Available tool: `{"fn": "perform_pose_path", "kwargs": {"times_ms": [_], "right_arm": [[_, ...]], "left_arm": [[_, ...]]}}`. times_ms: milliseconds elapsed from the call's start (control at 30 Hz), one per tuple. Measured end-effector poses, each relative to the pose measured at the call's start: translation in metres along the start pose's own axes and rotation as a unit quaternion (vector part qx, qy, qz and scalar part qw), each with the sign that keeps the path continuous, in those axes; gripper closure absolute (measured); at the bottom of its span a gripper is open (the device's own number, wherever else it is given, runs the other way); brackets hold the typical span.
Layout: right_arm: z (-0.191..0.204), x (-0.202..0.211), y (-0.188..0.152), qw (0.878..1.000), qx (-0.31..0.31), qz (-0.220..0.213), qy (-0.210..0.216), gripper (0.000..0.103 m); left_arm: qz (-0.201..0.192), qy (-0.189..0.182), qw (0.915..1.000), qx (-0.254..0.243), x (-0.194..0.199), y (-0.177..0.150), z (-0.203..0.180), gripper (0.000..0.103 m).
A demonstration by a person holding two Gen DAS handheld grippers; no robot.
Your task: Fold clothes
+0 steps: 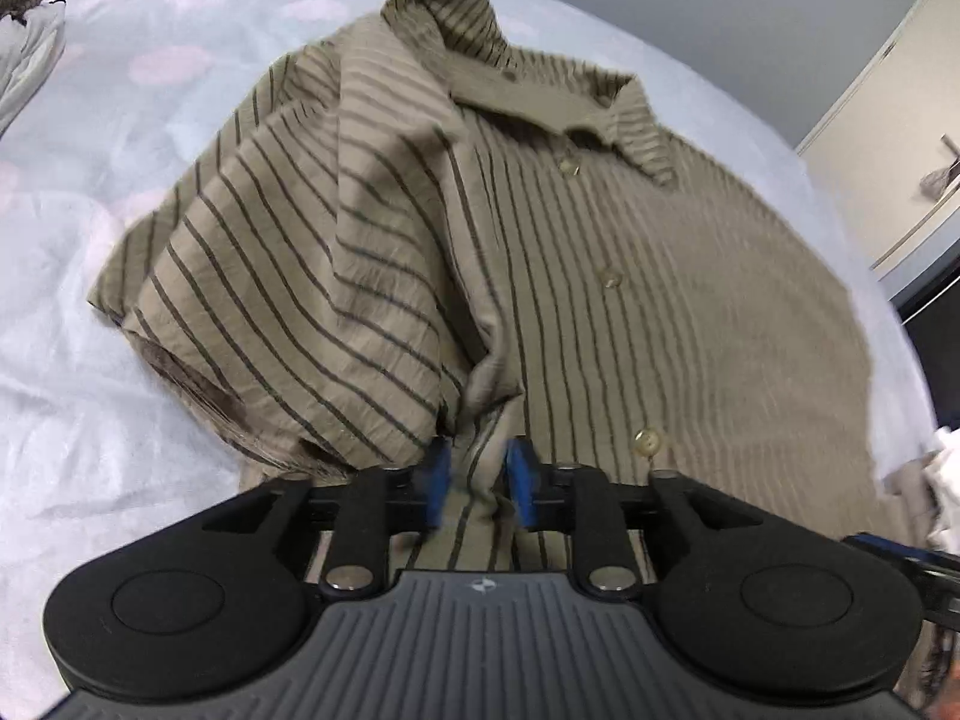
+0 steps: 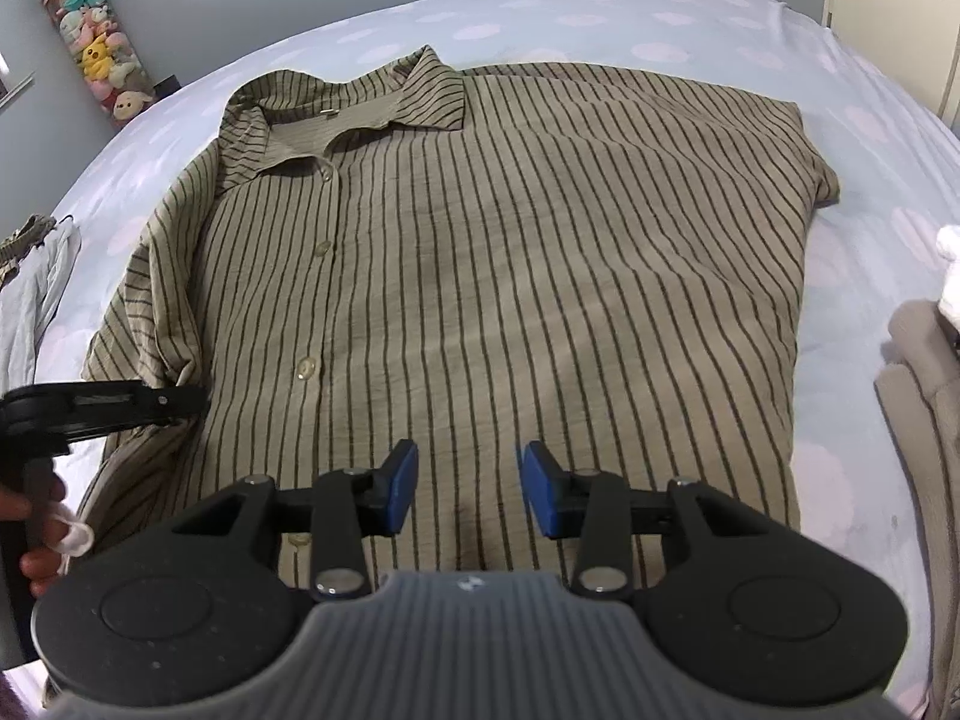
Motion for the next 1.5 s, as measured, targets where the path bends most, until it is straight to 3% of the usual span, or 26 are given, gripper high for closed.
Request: {"fn": "perform_pose_path", "kwargs": {"times_ms": [67, 133, 333, 500, 633, 700, 767, 833, 900, 933, 1133, 1333, 1500], "right_arm": [[0.001, -0.002, 0.002, 1.000, -0.002, -0.001, 0.001, 0.060], [0.003, -0.005, 0.003, 1.000, -0.003, -0.002, 0.003, 0.060], [0.008, -0.014, 0.004, 1.000, -0.002, -0.007, 0.005, 0.058], [0.008, -0.020, 0.000, 1.000, 0.009, -0.005, -0.005, 0.058], [0.002, -0.024, -0.004, 1.000, 0.009, -0.002, -0.011, 0.054], [-0.001, -0.025, -0.006, 1.000, 0.006, -0.001, -0.012, 0.054], [-0.004, -0.027, -0.007, 1.000, 0.003, 0.002, -0.014, 0.054], [-0.006, -0.029, -0.009, 1.000, 0.000, 0.004, -0.016, 0.053], [-0.009, -0.030, -0.010, 1.000, -0.002, 0.006, -0.018, 0.051], [-0.010, -0.031, -0.010, 1.000, -0.002, 0.006, -0.019, 0.051], [-0.016, -0.039, -0.011, 1.000, -0.006, 0.012, -0.019, 0.050], [-0.017, -0.044, -0.013, 1.000, -0.014, 0.015, -0.015, 0.047], [-0.015, -0.042, -0.015, 1.000, -0.012, 0.015, -0.012, 0.046]], "left_arm": [[-0.012, -0.005, 0.9999, -0.007, 0.015, 0.002, 0.004, 0.058], [-0.029, -0.008, 0.9995, -0.011, 0.033, 0.004, 0.009, 0.052], [-0.056, 0.009, 0.9983, -0.011, 0.064, 0.008, 0.041, 0.052], [-0.063, 0.070, 0.9955, 0.009, 0.073, 0.016, 0.083, 0.052], [-0.069, 0.085, 0.9937, 0.024, 0.070, 0.025, 0.110, 0.052], [-0.064, 0.089, 0.9936, 0.028, 0.061, 0.031, 0.119, 0.054], [-0.053, 0.091, 0.9940, 0.031, 0.050, 0.037, 0.126, 0.068], [-0.049, 0.086, 0.9947, 0.030, 0.040, 0.040, 0.129, 0.074], [-0.049, 0.077, 0.9954, 0.029, 0.034, 0.041, 0.132, 0.094], [-0.052, 0.073, 0.9956, 0.028, 0.032, 0.042, 0.132, 0.098], [-0.116, 0.088, 0.9883, 0.043, 0.068, 0.049, 0.147, 0.101], [-0.138, 0.145, 0.9766, 0.078, 0.094, 0.067, 0.185, 0.101], [-0.134, 0.194, 0.9699, 0.059, 0.093, 0.068, 0.190, 0.095]]}}
Point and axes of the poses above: each gripper's, at about its wrist camera, not at the fingertips, and x roughly against the way its jaws point, z to its left, y to its top, the point moved 1 cm from there along -x, roughly the way its jaws point, and after that the axes turned 5 degrees about z, right-handed, at the moved point
